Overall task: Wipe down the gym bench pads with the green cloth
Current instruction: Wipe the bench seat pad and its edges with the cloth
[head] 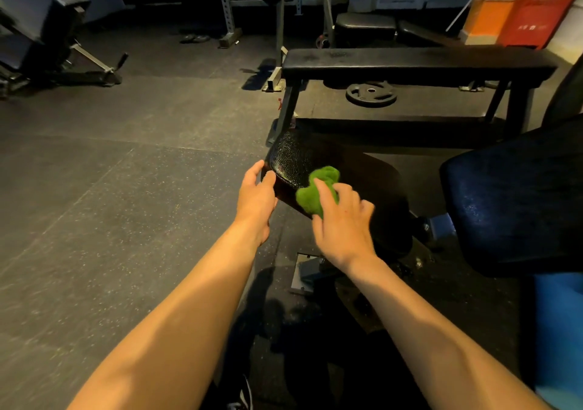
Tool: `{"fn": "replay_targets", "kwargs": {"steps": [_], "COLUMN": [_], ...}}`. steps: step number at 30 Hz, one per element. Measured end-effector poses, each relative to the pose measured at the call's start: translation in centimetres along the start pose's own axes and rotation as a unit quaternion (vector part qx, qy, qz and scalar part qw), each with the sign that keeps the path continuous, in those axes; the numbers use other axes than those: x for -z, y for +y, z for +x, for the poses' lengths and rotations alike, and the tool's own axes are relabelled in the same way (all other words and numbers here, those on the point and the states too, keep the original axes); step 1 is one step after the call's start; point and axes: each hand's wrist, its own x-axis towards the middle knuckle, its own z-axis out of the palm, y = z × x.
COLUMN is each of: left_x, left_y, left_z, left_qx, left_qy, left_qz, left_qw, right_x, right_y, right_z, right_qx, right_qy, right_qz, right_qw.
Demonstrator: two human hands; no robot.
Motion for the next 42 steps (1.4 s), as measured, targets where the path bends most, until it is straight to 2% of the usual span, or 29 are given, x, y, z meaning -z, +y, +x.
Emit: {"fn": "replay_targets", "kwargs": {"steps": [5, 11, 16, 21, 24, 26, 30, 34, 38, 42], "left_x": [0.0, -0.8, -1.9, -2.4, -2.7, -3.1, -3.7, -4.8, -6.3, -6.9], "left_y": [-0.3, -0.7, -1.4, -2.2, -2.6, -3.0, -3.5, -4.0, -5.2, -5.5], "left_z": [-0.3, -0.8, -1.3, -1.5, -1.8, -2.3, -2.9, -3.7, -5.6, -6.2], "left_qx": [-0.013, -0.035, -0.055, -0.078, -0.074, -0.076, -0.081, -0.063, -0.043, -0.032], "left_qy": [0.000, 0.001, 0.011, 0.027, 0.036, 0.040, 0.044, 0.036, 0.033, 0.039], "left_qz": [0.016, -0.009, 0.045, 0.067, 0.066, 0.071, 0.056, 0.045, 0.109, 0.099], "left_qw": [1.000, 0.999, 0.997, 0.994, 0.994, 0.994, 0.994, 0.996, 0.993, 0.994], "right_x": [0.1, -0.2, 0.1, 0.4, 0.4, 0.5, 0.6, 0.7, 0.4, 0.6], "right_y": [1.2, -3.9, -0.9, 6.0, 5.8, 3.6, -1.0, 0.2, 4.9, 8.7], "right_z": [-0.9, 4.3, 2.3, -2.6, -2.6, -0.9, 2.3, 1.7, -2.5, -5.8], "right_qx": [-0.059, -0.026, -0.006, -0.144, -0.193, -0.187, -0.076, -0.057, -0.149, -0.230], "right_qy": [0.013, 0.025, 0.043, 0.045, 0.033, 0.030, 0.021, 0.020, 0.036, 0.040], "right_qz": [0.011, 0.011, -0.003, -0.005, 0.003, 0.033, 0.052, 0.045, 0.027, 0.014], "right_qw": [0.998, 0.999, 0.999, 0.989, 0.981, 0.981, 0.996, 0.997, 0.988, 0.972]}}
